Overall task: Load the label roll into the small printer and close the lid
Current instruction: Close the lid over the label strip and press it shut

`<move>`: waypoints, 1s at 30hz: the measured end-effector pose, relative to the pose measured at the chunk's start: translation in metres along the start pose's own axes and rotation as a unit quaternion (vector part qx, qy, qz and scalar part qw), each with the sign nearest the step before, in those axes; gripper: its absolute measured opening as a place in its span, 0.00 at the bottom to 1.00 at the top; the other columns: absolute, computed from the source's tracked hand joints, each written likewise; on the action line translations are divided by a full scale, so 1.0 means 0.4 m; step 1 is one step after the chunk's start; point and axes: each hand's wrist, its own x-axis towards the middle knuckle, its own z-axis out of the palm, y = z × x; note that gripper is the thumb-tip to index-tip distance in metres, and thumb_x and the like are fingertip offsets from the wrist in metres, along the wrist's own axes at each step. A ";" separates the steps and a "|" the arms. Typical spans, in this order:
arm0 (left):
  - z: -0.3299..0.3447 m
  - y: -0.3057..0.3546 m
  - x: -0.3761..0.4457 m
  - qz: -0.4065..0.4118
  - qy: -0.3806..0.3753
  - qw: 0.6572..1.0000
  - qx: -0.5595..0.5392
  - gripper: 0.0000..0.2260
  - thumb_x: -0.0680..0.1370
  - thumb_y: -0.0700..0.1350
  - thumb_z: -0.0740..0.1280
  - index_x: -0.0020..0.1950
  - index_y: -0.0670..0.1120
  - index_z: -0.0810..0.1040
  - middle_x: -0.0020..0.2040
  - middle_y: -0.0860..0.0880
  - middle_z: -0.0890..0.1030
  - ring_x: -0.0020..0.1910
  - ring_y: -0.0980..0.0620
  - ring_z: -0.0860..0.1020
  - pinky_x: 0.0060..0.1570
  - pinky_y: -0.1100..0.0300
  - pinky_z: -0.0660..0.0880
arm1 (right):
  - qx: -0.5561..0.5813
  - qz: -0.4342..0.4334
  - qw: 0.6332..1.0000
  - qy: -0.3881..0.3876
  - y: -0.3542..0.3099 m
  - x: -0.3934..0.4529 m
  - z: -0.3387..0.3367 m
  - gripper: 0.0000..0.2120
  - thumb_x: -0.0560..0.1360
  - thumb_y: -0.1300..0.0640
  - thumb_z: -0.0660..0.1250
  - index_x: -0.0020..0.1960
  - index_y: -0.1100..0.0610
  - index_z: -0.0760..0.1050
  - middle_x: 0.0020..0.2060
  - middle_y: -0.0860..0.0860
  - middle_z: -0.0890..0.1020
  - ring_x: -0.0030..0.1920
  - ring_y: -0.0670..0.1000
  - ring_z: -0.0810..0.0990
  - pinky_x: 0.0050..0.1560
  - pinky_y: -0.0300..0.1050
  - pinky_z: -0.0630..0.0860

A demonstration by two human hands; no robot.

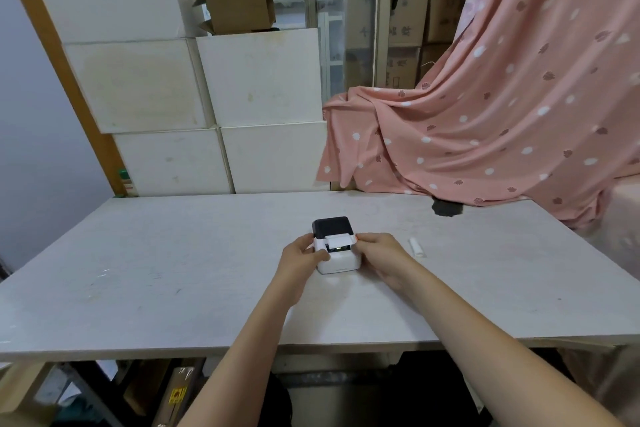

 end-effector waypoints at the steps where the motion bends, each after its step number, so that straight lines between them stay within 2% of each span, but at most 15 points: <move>1: 0.005 -0.006 -0.008 0.005 0.008 1.000 0.001 0.21 0.70 0.33 0.70 0.60 0.49 0.80 0.53 0.52 0.86 0.58 0.50 0.82 0.64 0.47 0.75 | 0.010 -0.007 1.000 0.010 0.005 -0.008 0.009 0.16 0.71 0.62 0.63 0.50 0.54 0.87 0.51 0.55 0.88 0.54 0.56 0.85 0.60 0.54 0.79; 4: 0.021 -0.008 -0.035 0.028 0.021 0.999 -0.008 0.18 0.73 0.34 0.69 0.58 0.53 0.81 0.55 0.52 0.85 0.58 0.53 0.81 0.60 0.56 0.76 | 0.024 -0.029 0.999 0.037 0.012 -0.024 0.025 0.15 0.70 0.59 0.64 0.50 0.51 0.86 0.50 0.53 0.88 0.50 0.53 0.83 0.50 0.48 0.78; 6: 0.028 -0.004 -0.041 0.035 0.028 0.999 -0.004 0.18 0.74 0.34 0.67 0.60 0.52 0.80 0.55 0.53 0.84 0.57 0.56 0.81 0.54 0.61 0.76 | 0.034 -0.039 0.998 0.047 0.013 -0.031 0.032 0.12 0.73 0.59 0.66 0.51 0.51 0.86 0.48 0.51 0.88 0.47 0.50 0.82 0.46 0.45 0.76; 10: 0.044 -0.001 -0.056 0.060 0.039 0.995 0.071 0.17 0.75 0.40 0.65 0.61 0.55 0.80 0.53 0.54 0.84 0.55 0.56 0.81 0.52 0.61 0.76 | 0.067 -0.057 0.994 0.072 0.018 -0.035 0.041 0.07 0.74 0.59 0.70 0.48 0.52 0.85 0.46 0.52 0.88 0.45 0.50 0.83 0.44 0.47 0.77; 12: 0.059 -0.005 -0.068 0.091 0.068 0.986 0.122 0.14 0.77 0.42 0.64 0.57 0.59 0.78 0.49 0.55 0.83 0.48 0.59 0.80 0.45 0.65 0.74 | 0.083 -0.050 0.992 0.078 0.021 -0.028 0.042 0.05 0.73 0.57 0.73 0.49 0.51 0.84 0.46 0.50 0.88 0.47 0.50 0.85 0.46 0.49 0.80; 15: 0.073 -0.015 -0.070 0.127 0.096 0.974 0.163 0.12 0.77 0.43 0.63 0.52 0.60 0.77 0.43 0.52 0.82 0.41 0.56 0.78 0.38 0.66 0.71 | 0.102 -0.021 0.991 0.082 0.023 -0.012 0.040 0.12 0.71 0.54 0.76 0.54 0.51 0.83 0.48 0.48 0.87 0.51 0.50 0.85 0.55 0.52 0.81; 20: 0.067 -0.021 -0.064 0.123 0.090 0.972 0.177 0.12 0.77 0.44 0.62 0.54 0.60 0.79 0.33 0.56 0.76 0.30 0.60 0.71 0.30 0.70 0.66 | 0.112 -0.006 0.988 0.110 0.024 0.008 0.047 0.13 0.69 0.53 0.77 0.53 0.51 0.82 0.49 0.49 0.86 0.52 0.51 0.84 0.58 0.53 0.80; 26: 0.064 -0.024 -0.066 0.122 0.083 0.973 0.179 0.12 0.77 0.42 0.62 0.53 0.57 0.80 0.27 0.58 0.73 0.28 0.61 0.70 0.29 0.71 0.65 | 0.120 -0.007 0.986 0.112 0.020 0.007 0.051 0.13 0.71 0.56 0.75 0.55 0.54 0.83 0.49 0.50 0.87 0.49 0.52 0.84 0.53 0.52 0.82; 28: 0.061 -0.023 -0.066 0.115 0.078 0.976 0.168 0.13 0.77 0.42 0.62 0.54 0.58 0.80 0.30 0.57 0.75 0.29 0.61 0.70 0.30 0.70 0.66 | 0.117 -0.015 0.987 0.105 0.019 0.000 0.050 0.11 0.72 0.56 0.74 0.54 0.53 0.83 0.48 0.50 0.87 0.48 0.51 0.85 0.51 0.51 0.82; 30: 0.058 -0.021 -0.066 0.101 0.074 0.980 0.152 0.15 0.77 0.42 0.63 0.55 0.61 0.80 0.38 0.50 0.81 0.35 0.59 0.73 0.35 0.67 0.69 | 0.106 -0.033 0.989 0.093 0.020 -0.012 0.050 0.09 0.73 0.55 0.74 0.53 0.52 0.83 0.47 0.49 0.88 0.48 0.50 0.85 0.49 0.50 0.82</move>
